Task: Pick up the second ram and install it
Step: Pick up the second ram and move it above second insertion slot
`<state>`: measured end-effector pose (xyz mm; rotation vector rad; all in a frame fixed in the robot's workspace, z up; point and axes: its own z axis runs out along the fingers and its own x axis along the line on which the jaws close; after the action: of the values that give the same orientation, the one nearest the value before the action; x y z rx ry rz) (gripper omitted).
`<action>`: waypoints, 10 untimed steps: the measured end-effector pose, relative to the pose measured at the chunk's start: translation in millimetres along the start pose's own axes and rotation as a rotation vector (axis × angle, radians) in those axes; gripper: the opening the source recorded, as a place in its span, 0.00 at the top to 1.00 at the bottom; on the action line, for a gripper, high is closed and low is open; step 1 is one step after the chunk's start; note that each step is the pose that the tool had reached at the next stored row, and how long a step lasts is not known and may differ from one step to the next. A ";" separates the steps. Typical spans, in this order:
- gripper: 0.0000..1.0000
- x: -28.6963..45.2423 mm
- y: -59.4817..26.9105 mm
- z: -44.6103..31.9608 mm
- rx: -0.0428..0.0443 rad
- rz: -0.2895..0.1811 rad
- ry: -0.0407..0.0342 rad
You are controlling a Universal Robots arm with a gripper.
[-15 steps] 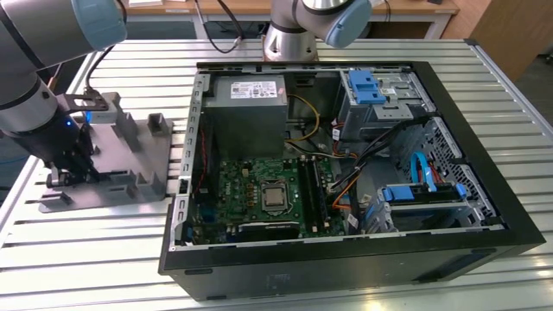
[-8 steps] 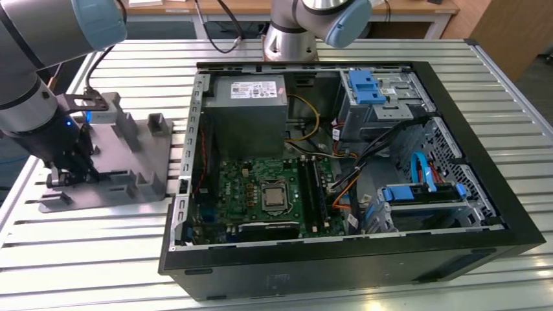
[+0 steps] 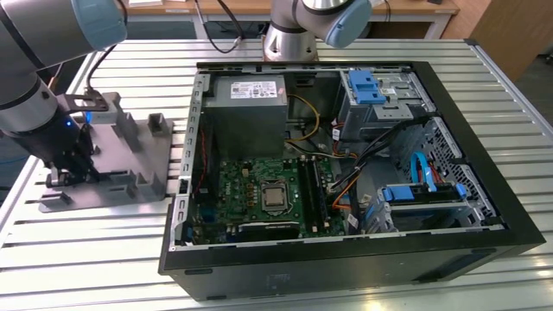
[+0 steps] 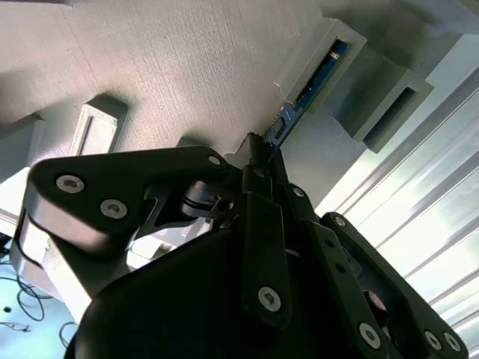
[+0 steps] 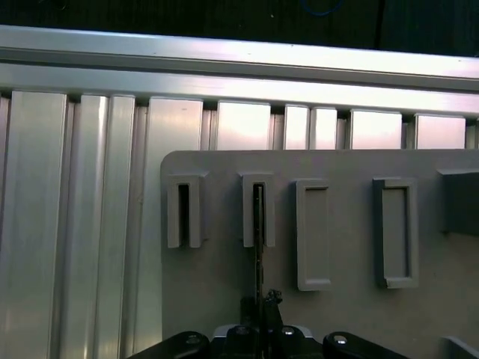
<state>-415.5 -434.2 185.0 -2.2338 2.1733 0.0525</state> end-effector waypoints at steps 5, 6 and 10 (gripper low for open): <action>0.86 0.0 0.0 0.0 0.0021 0.052 0.0002; 0.86 0.0 0.0 0.0 0.0020 0.052 0.0004; 0.86 -0.1 0.0 -2.3 0.0019 0.052 -0.0028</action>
<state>-415.5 -434.2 187.4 -2.1744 2.2292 0.0545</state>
